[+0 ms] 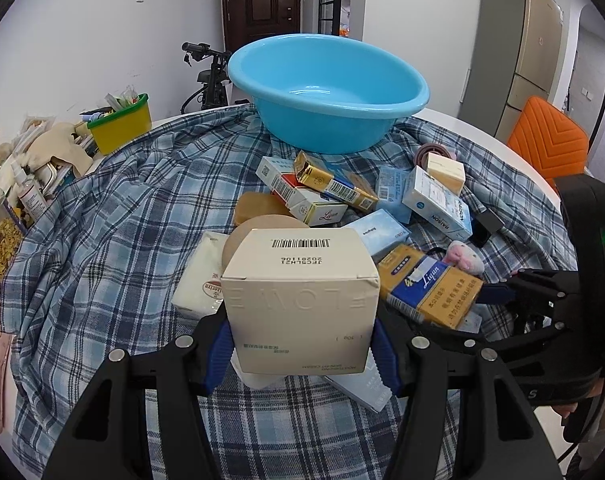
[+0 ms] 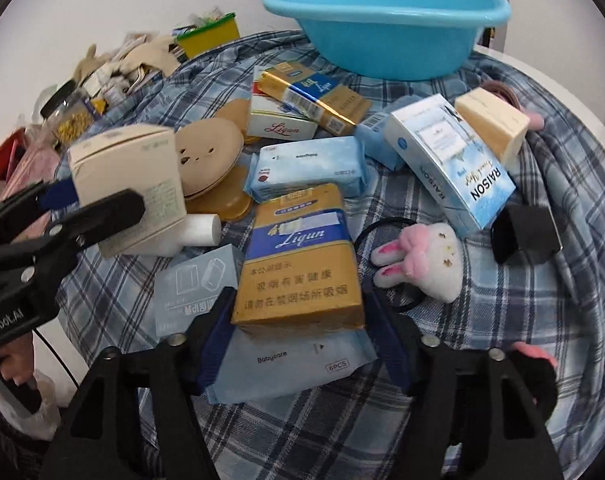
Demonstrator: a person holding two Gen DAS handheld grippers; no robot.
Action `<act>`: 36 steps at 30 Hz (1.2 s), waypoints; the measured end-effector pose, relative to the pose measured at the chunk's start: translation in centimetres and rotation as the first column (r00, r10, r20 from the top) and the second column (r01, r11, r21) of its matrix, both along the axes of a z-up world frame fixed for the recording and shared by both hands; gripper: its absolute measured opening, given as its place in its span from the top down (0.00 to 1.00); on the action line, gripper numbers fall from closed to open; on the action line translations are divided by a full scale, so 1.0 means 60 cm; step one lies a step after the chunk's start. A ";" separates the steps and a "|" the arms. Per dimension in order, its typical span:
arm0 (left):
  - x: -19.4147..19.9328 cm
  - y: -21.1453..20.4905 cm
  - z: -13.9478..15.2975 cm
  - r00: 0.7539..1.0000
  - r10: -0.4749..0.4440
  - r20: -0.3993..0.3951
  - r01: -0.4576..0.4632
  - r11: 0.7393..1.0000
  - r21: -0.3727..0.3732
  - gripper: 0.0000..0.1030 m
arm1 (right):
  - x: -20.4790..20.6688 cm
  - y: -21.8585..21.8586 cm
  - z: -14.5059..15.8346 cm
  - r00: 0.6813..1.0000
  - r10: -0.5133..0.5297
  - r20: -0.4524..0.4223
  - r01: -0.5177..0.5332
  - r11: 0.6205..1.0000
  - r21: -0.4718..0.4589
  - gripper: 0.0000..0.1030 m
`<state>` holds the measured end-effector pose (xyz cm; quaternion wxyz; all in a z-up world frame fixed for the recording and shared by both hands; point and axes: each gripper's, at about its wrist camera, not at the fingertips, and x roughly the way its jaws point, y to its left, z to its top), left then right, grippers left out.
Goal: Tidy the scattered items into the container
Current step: 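Lower the right tool onto the gold Liqun pack and close on it, then lift the cream box with the left tool while the right tool lifts the Liqun pack over the basin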
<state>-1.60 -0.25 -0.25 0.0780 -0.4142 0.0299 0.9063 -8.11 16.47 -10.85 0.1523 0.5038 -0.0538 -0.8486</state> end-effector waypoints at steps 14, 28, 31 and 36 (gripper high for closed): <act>0.002 -0.008 0.002 1.000 0.018 0.000 -0.018 1.000 -0.003 0.40 | -0.001 -0.013 0.007 0.997 -0.018 -0.077 0.020 1.000 0.019 0.48; 0.005 0.001 0.002 1.000 0.009 -0.003 -0.009 1.000 0.020 0.40 | 0.042 -0.003 0.064 0.956 -0.129 -0.265 0.166 0.978 0.123 0.48; 0.005 0.006 0.001 1.000 0.009 -0.007 -0.009 1.000 0.015 0.40 | 0.043 0.006 0.061 0.954 -0.155 -0.258 0.190 0.975 0.117 0.48; 0.005 0.019 0.009 1.000 -0.001 -0.024 0.002 1.000 0.008 0.40 | 0.044 0.021 0.061 0.948 -0.186 -0.257 0.220 0.969 0.112 0.48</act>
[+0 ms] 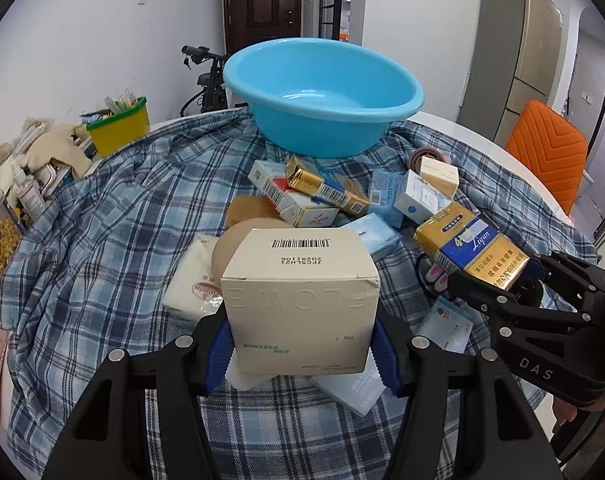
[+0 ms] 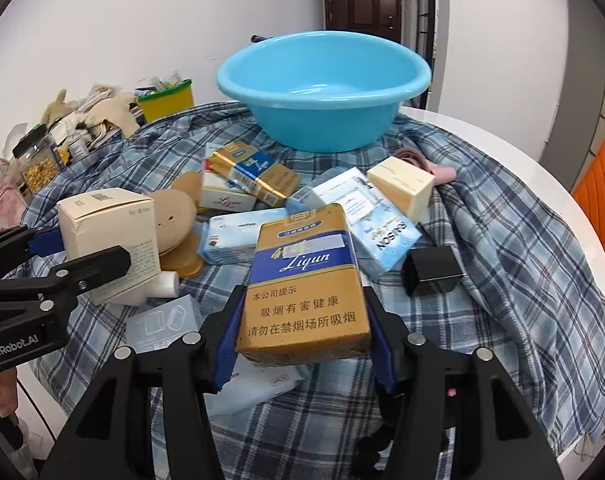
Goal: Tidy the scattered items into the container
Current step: 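Lift the cream box with the left tool while the right tool lifts the Liqun pack over the basin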
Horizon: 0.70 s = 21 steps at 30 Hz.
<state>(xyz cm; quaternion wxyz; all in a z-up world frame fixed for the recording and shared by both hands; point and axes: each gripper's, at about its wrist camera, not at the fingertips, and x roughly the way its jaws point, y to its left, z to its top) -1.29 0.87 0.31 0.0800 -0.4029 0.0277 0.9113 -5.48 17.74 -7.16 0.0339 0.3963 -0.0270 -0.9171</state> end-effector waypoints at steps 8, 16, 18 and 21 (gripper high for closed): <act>-0.005 0.016 0.055 0.996 -0.012 -0.091 0.011 1.000 -0.009 0.40 | 0.003 0.012 0.062 0.996 -0.020 -0.088 0.021 1.000 0.017 0.48; -0.019 0.022 0.128 0.984 -0.012 -0.180 0.011 1.000 -0.004 0.40 | -0.003 0.022 0.147 0.979 -0.040 -0.198 0.044 0.999 0.016 0.48; -0.019 0.023 0.158 0.975 -0.015 -0.221 0.014 1.000 -0.003 0.40 | -0.003 0.023 0.170 0.973 -0.045 -0.228 0.050 0.999 0.016 0.48; -0.019 0.024 0.198 0.962 -0.005 -0.273 0.003 1.000 -0.008 0.40 | -0.003 0.023 0.205 0.961 -0.049 -0.273 0.056 0.998 0.018 0.48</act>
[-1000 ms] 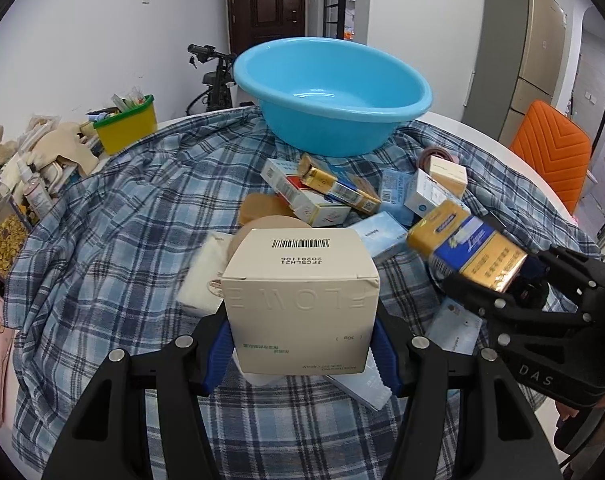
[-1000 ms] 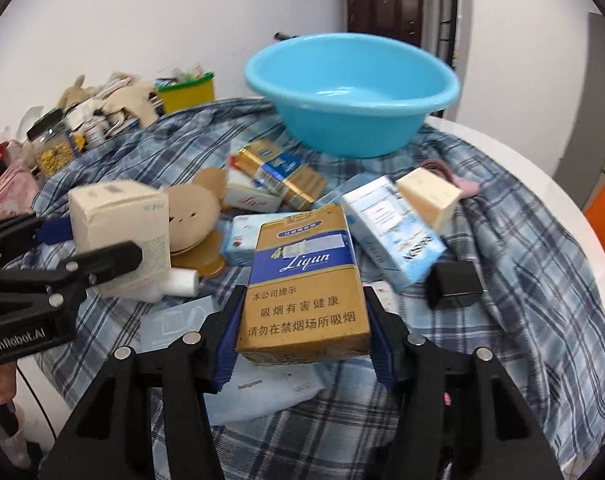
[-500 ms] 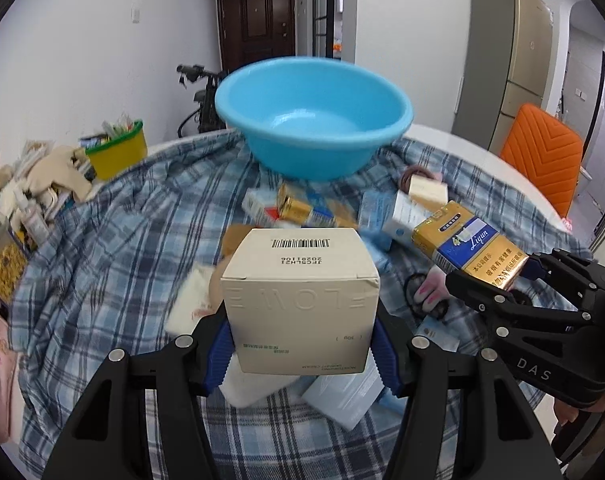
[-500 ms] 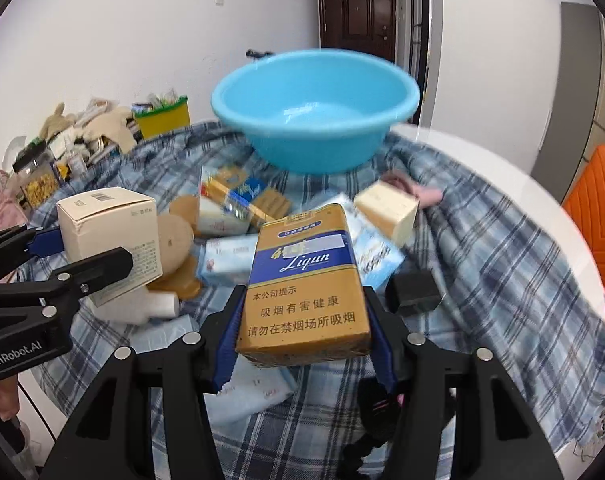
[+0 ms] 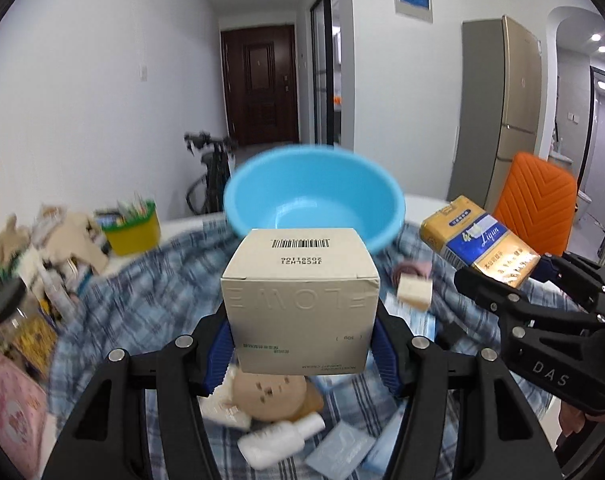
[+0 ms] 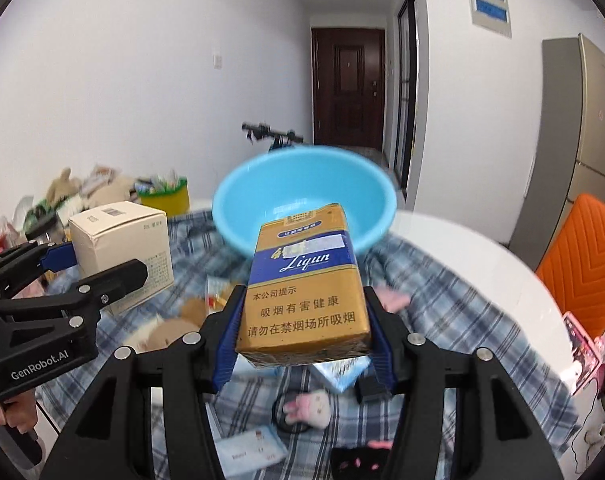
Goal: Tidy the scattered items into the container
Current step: 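Lift the cream box with the left tool while the right tool lifts the Liqun pack over the basin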
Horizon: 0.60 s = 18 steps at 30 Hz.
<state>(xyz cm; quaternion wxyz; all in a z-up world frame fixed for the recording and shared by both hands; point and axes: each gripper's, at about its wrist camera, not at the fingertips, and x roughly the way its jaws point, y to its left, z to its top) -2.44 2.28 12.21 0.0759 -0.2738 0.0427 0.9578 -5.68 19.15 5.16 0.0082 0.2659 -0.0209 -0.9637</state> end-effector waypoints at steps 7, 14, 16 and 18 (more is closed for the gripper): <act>0.007 -0.002 0.076 0.996 0.010 -0.087 -0.008 1.000 0.030 0.40 | 0.008 0.008 0.073 0.995 -0.017 -0.097 0.019 1.000 0.020 0.48; 0.018 0.006 0.093 0.994 -0.007 -0.109 0.010 1.000 0.026 0.40 | 0.011 0.004 0.091 0.992 -0.015 -0.127 0.019 0.999 0.031 0.48; 0.015 0.007 0.090 0.995 -0.007 -0.104 0.009 1.000 0.022 0.40 | 0.007 0.002 0.088 0.993 -0.009 -0.121 0.013 0.999 0.031 0.48; 0.009 0.008 0.086 0.996 -0.006 -0.094 0.008 1.000 0.019 0.40 | 0.005 0.000 0.083 0.993 -0.006 -0.114 0.009 0.999 0.031 0.48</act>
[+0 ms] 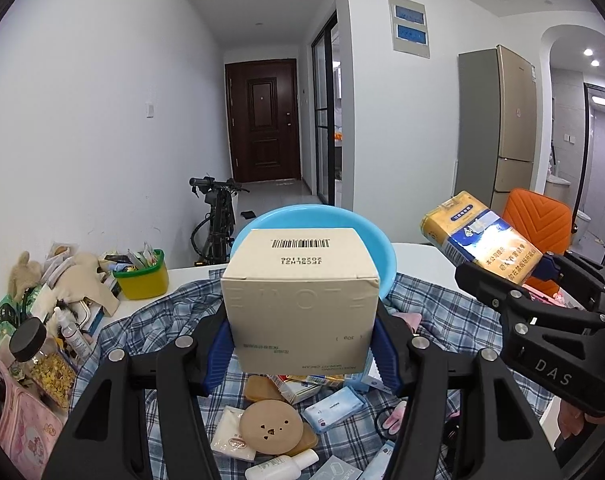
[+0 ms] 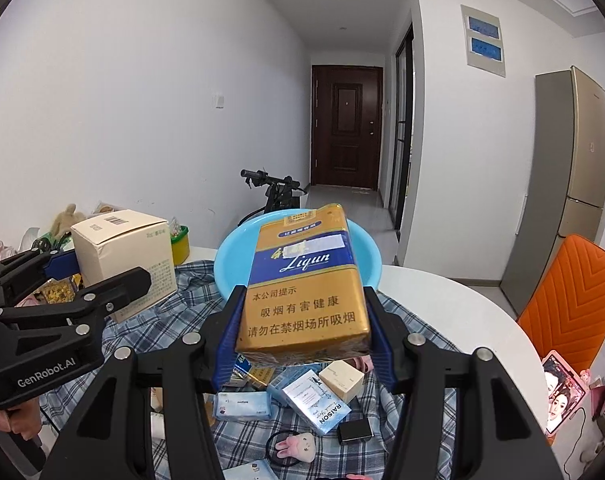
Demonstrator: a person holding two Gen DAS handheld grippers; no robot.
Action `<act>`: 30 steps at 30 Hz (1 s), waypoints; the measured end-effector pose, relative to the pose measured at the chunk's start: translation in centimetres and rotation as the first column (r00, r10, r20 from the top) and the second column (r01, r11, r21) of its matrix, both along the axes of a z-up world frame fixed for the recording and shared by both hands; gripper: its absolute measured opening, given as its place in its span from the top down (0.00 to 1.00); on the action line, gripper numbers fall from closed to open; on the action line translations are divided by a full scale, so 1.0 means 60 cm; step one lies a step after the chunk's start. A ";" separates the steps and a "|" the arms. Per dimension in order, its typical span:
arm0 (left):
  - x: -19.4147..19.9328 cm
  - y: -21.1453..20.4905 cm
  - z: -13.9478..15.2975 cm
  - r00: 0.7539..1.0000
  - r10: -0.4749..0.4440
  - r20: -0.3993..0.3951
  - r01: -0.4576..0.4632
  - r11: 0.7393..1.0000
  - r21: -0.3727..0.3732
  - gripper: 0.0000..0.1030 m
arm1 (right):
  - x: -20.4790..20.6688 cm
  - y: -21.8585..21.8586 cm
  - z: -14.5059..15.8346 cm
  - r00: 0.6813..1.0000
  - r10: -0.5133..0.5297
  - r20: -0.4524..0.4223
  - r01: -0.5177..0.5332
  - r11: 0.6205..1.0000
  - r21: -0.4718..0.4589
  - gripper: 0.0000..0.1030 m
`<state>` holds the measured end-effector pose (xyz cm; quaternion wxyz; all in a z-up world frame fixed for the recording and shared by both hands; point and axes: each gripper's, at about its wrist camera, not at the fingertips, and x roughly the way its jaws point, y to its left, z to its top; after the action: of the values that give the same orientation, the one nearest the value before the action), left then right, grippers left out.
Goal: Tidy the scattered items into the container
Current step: 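Lift the cream box with the left tool while the right tool lifts the Liqun pack over the basin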
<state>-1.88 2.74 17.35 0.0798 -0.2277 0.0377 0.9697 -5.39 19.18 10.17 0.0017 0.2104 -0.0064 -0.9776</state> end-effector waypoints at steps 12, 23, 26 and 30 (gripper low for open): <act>-0.063 0.003 -0.018 1.000 -0.028 0.009 0.028 0.999 0.032 0.40 | -0.041 0.004 -0.003 1.000 0.019 0.006 -0.019 1.000 -0.004 0.48; -0.191 0.005 -0.019 0.999 -0.045 -0.008 0.046 0.998 0.052 0.40 | -0.140 0.036 0.004 1.000 0.015 0.012 -0.015 0.999 -0.039 0.48; -0.239 -0.004 -0.020 0.997 -0.060 0.045 0.055 0.993 0.106 0.40 | -0.176 0.045 0.011 1.000 -0.005 0.004 0.005 0.999 -0.034 0.48; -0.293 -0.001 -0.019 0.999 -0.041 0.035 0.039 0.997 0.072 0.40 | -0.226 0.050 0.017 1.000 0.000 -0.008 0.000 1.000 -0.029 0.48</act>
<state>-19.44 2.70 16.24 0.1079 -0.2415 0.0060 0.9644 -18.95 22.19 11.20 0.0046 0.2065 -0.0204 -0.9782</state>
